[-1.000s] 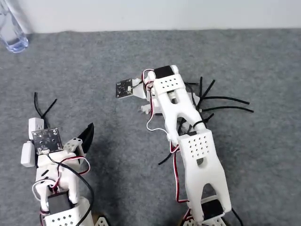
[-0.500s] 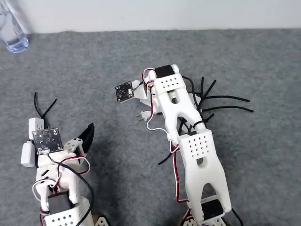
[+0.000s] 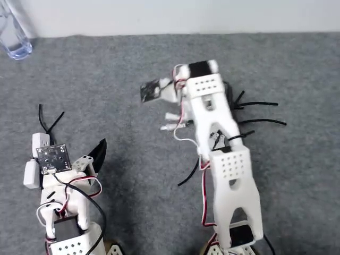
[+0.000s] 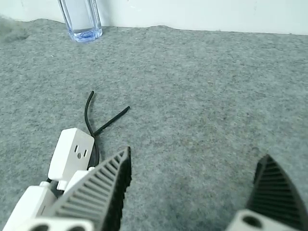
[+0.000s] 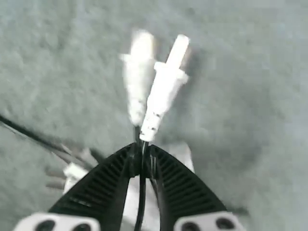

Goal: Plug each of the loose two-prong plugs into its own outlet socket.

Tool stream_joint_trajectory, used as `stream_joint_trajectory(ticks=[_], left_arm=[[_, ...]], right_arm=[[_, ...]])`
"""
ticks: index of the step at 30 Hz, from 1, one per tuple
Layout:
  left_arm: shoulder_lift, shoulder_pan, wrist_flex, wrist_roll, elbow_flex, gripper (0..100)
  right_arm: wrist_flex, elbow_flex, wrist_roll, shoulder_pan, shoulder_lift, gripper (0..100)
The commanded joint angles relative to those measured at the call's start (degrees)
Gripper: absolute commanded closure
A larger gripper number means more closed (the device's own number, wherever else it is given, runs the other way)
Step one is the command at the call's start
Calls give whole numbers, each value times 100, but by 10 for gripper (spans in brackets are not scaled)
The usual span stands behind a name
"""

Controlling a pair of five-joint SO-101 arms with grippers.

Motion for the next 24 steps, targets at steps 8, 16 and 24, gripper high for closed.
stream_joint_trajectory(ticks=[8, 16, 24], left_arm=[[-79, 35, -35, -44, -40, 621], [-79, 35, -35, -44, -40, 621], [-79, 35, -44, -44, -40, 621]], right_arm=[[277, -70, -237, 1121, -1833, 990], [268, 730, 237, 2800, -2941, 990], [242, 1530, 1424, 5024, -3248, 989]])
